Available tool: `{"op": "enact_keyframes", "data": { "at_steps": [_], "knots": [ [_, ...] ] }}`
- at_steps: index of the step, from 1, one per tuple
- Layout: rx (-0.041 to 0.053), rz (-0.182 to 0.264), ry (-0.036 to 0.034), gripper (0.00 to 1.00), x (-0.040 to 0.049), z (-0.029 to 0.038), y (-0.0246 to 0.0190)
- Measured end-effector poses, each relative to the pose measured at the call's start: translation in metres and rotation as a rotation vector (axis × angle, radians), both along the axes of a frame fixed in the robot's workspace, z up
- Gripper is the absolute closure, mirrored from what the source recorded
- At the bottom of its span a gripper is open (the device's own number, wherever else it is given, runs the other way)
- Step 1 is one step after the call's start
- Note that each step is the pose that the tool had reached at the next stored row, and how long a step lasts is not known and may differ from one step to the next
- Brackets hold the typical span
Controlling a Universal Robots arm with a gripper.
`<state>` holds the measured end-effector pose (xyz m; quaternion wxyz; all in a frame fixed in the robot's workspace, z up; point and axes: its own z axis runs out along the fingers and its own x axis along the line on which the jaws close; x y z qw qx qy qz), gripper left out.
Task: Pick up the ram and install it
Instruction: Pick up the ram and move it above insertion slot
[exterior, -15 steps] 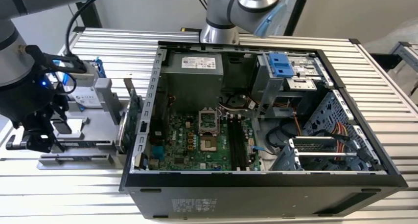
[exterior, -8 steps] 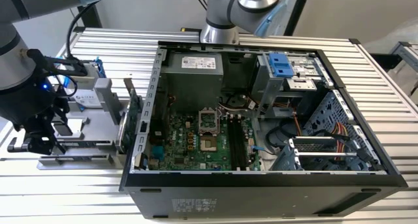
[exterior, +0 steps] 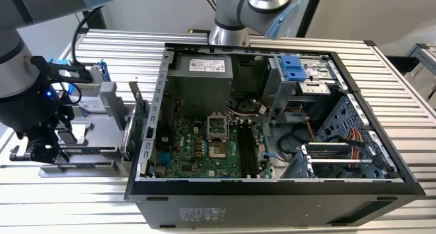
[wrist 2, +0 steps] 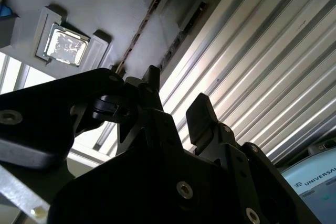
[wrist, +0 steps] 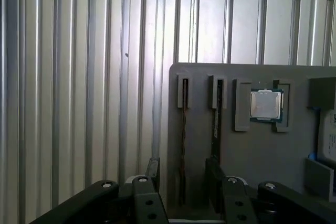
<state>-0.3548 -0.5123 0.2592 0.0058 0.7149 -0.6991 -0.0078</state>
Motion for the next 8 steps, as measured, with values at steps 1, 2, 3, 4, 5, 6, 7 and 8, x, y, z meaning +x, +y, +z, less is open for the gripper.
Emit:
{"op": "enact_keyframes", "data": {
  "at_steps": [1, 2, 3, 4, 5, 6, 7, 8],
  "knots": [
    [-0.0001, 0.0, 0.0001, 0.0, 0.0, -0.0006, 0.0],
    [0.0, 0.0, 0.0, 0.0, 0.0, -0.0013, 0.0],
    [0.0001, 0.0, 0.0, 0.0, 0.0, -0.002, 0.0],
    [0.0001, 0.0, 0.0, 0.0, 0.0, -0.0027, 0.0],
    [0.0, 0.0, 0.0001, 0.0, 0.0, -0.0033, 0.0],
    [0.0, 0.0, 0.0, 0.0, 0.0, -0.004, 0.0],
    [0.0001, 0.0, -0.0001, 0.0, 0.0, -0.0048, 0.0],
    [0.0, 0.0, 0.0, 0.0, 0.0, -0.0055, 0.0]
  ]
}}
